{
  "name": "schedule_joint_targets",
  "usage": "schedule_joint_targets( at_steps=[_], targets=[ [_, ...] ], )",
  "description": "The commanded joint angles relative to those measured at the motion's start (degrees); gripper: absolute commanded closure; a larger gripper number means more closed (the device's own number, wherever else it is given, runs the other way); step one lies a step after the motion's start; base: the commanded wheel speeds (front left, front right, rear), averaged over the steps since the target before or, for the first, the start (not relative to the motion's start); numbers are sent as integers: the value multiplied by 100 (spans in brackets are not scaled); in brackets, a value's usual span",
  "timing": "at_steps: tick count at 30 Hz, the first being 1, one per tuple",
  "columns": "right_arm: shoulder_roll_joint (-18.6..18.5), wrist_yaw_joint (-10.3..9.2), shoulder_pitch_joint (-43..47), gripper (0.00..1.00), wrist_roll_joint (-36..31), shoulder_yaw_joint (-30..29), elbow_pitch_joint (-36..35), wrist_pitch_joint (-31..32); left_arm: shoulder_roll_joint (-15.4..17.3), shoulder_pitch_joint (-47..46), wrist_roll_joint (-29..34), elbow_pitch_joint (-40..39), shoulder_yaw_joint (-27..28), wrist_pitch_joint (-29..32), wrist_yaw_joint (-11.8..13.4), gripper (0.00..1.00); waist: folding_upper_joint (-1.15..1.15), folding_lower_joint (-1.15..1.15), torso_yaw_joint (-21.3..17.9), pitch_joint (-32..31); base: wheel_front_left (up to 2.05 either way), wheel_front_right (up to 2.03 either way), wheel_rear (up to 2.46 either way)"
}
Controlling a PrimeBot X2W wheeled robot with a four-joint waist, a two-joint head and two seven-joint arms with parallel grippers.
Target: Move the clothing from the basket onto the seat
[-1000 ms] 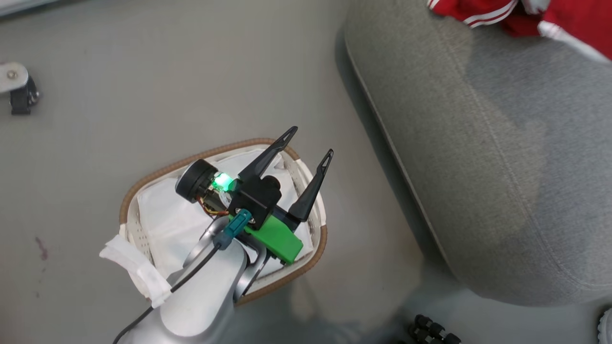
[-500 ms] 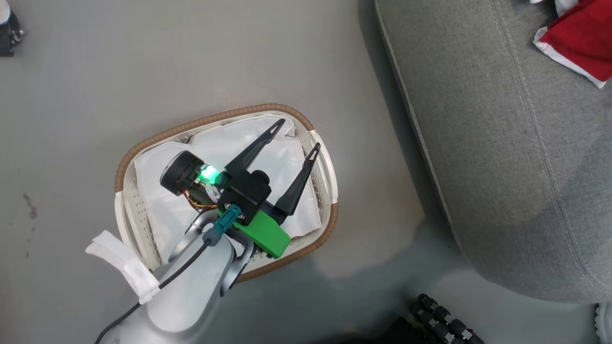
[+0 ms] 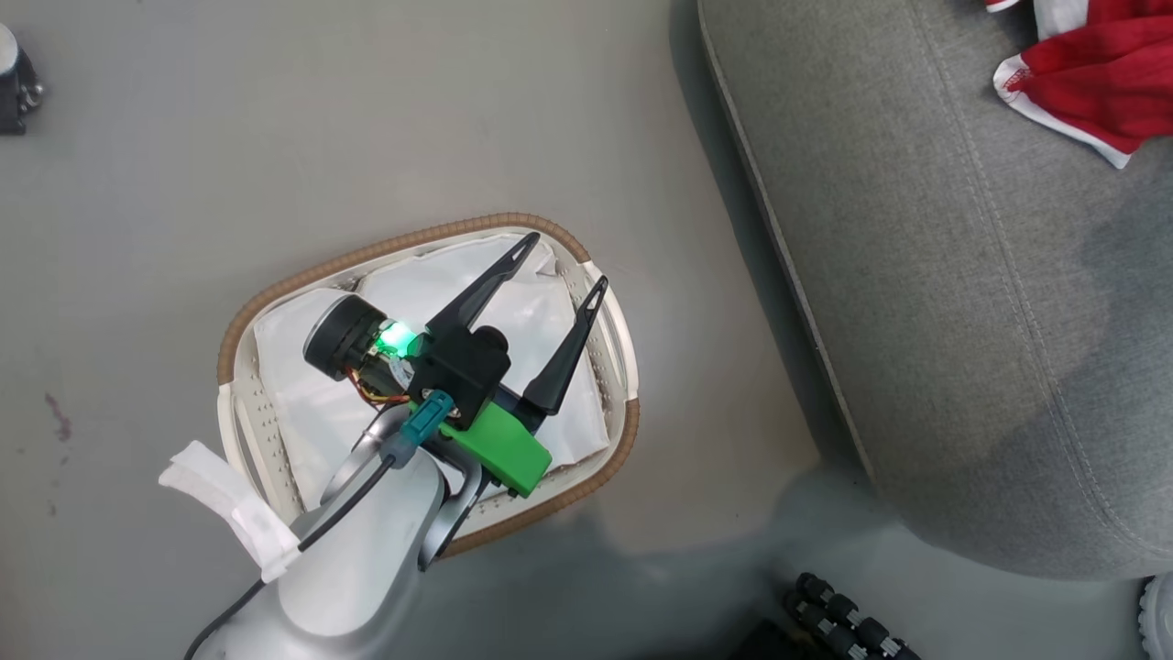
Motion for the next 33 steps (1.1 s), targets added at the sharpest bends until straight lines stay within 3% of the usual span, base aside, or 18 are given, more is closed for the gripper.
schedule_joint_targets(
  at_steps=[1,5,10,19,26,33],
  targets=[
    [50,-8,197,0,15,-2,-82,-12,-6,78,-26,-8,30,-21,-13,0,0,-1,3,-127,0,0,0],
    [205,-8,629,0,31,23,-293,-12,-84,138,-75,-36,91,-20,-13,0,0,-1,29,-362,0,0,0],
    [107,-8,1121,0,61,178,-461,-12,-238,286,-154,-85,237,-20,-14,0,0,-1,105,-778,0,0,0],
    [-37,-8,1171,0,68,615,-756,-12,-470,627,-231,-149,747,-20,-13,0,0,-1,332,-1518,0,0,0],
    [84,-8,1035,0,190,1192,-915,-12,-625,975,-301,-284,1431,-20,27,0,0,-1,772,-2039,0,0,0],
    [435,-8,1160,0,417,1708,-886,-12,-691,1398,-289,-441,2207,-20,169,0,0,-1,1307,-2457,0,0,0]
  ],
)
